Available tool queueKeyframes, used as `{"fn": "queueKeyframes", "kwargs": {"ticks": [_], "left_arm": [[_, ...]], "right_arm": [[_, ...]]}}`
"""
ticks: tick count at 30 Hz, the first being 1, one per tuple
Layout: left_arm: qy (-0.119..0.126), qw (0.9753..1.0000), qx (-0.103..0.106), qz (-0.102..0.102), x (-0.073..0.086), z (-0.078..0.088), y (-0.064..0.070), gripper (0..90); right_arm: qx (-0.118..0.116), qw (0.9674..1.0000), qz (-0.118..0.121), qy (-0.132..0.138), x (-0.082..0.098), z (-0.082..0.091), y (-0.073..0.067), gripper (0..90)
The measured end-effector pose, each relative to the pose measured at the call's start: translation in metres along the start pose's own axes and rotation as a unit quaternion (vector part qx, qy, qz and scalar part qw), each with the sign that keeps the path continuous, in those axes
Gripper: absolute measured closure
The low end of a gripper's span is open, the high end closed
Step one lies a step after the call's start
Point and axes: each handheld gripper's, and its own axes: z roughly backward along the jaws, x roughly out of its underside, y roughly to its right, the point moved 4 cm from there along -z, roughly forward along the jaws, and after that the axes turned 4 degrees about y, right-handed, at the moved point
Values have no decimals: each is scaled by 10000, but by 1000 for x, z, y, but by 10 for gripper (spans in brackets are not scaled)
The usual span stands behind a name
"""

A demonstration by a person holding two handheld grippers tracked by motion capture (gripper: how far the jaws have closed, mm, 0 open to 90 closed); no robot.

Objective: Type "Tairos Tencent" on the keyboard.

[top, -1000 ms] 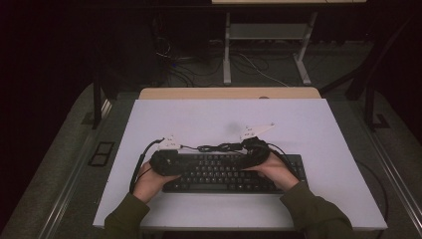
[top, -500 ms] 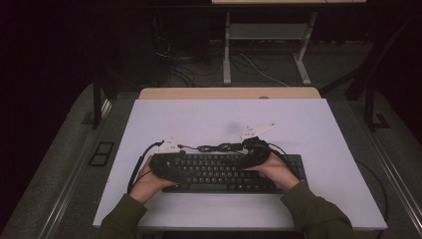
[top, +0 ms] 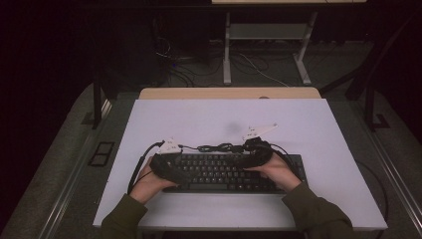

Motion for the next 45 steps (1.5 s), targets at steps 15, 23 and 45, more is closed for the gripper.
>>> {"fn": "queueKeyframes", "kwargs": {"ticks": [15, 23, 45], "left_arm": [[33, 10000, 4, 0, 0, 0, 0, 0], [59, 10000, 8, 14, -1, 0, 0, 0], [30, 10000, 13, 7, -1, -1, 0, 0]], "right_arm": [[-136, 9995, 81, -288, 9, -2, -2, 890], [-209, 9987, 136, -434, 13, -7, -3, 892], [-173, 9962, 331, -791, 25, -22, -7, 892]]}}
